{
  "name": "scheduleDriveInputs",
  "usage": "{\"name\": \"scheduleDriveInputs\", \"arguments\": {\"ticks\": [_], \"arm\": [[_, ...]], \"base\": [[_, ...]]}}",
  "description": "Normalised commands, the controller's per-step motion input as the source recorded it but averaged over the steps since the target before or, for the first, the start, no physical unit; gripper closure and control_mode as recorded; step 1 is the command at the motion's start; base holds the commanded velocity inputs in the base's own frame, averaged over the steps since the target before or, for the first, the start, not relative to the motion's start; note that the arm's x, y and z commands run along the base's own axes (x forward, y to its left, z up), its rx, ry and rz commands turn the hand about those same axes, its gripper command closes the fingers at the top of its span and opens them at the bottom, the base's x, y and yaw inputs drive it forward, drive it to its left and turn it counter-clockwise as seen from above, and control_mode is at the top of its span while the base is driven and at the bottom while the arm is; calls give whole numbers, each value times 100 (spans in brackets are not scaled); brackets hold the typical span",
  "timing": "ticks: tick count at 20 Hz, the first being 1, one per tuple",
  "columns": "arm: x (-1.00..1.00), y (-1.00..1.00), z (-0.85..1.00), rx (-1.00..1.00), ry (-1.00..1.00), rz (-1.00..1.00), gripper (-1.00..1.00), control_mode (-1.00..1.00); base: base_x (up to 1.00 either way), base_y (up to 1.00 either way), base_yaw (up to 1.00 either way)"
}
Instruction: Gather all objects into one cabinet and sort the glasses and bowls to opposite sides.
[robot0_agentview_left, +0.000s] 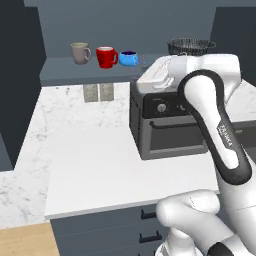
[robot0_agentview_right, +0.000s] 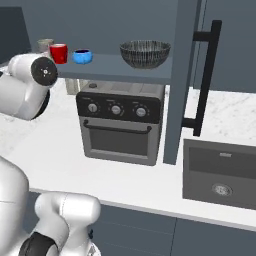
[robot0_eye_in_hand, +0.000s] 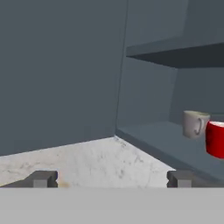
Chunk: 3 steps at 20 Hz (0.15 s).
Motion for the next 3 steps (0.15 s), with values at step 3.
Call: {"name": "scheduleDriveInputs", "arguments": {"ticks": [3], "arm": [[-100,-6,-12,26,0,-31,-100,-100]], "base": [[0,0,0]]}}
